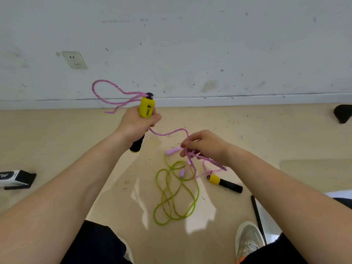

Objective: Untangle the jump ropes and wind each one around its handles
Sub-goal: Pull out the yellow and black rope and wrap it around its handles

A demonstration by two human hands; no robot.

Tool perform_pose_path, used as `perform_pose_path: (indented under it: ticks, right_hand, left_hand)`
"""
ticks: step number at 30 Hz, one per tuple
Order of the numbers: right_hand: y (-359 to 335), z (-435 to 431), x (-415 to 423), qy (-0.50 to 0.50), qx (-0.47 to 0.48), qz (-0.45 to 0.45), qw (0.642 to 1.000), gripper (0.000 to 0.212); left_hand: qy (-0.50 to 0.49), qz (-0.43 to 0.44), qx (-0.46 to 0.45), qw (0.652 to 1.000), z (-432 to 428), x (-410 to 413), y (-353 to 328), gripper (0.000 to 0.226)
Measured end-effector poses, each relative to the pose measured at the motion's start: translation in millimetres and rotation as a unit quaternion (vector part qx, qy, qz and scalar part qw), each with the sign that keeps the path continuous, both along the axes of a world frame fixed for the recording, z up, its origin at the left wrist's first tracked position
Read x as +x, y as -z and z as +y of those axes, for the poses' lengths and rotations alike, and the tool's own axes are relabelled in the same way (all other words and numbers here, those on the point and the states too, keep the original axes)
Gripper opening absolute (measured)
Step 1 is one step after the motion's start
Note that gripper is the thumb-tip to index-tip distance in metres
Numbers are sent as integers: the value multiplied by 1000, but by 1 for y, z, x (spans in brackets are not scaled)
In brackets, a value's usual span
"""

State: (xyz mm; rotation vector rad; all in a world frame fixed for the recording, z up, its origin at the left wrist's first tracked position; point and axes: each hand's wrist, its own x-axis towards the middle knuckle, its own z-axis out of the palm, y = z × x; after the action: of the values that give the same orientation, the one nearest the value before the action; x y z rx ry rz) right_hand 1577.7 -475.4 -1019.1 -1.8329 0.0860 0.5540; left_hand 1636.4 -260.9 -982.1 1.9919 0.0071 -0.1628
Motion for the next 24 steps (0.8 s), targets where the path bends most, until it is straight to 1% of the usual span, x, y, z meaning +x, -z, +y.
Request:
perform_pose_path:
  ticks: [3,6,8,10,12,14,15,16,18,21,24]
  right_hand:
    - [-17,1,3,32,113,16,993,19]
    - [-25,-2,5,43,165,19,985,22]
    - [-26,-5,6,56,184,14,981,22]
    - [-27,-6,7,93,205,9,974,18]
    - [-29,-8,7,133,230,8,964,17]
    - [-30,-10,7,152,250,14,956,15]
    - [-31,-9,7,151,255,15,955,14]
    - [-32,-9,7,150,254,12,955,14]
    - [-33,-10,8,159,228,-11,961,14]
    - [-34,-18,10,196,172,-44,965,16]
    - [-31,-28,11,235,154,-35,959,21]
  left_hand:
    - [103,42,25,993,-10,-10,9,19]
    - [176,80,13,981,-19,-22,13,23]
    - [173,110,-41,978,-25,-27,12,28]
    - [161,154,-102,970,-29,-31,12,43]
    - [171,180,-135,959,-33,-35,12,39]
    - [163,184,-149,958,-39,-39,14,36]
    - [157,178,-151,960,-42,-41,15,39]
    - [145,169,-154,963,-45,-43,16,36]
    - [118,150,-150,970,-50,-45,20,10]
    - [97,168,-113,974,-47,-42,24,17]
    - [79,199,-46,976,-34,-34,27,14]
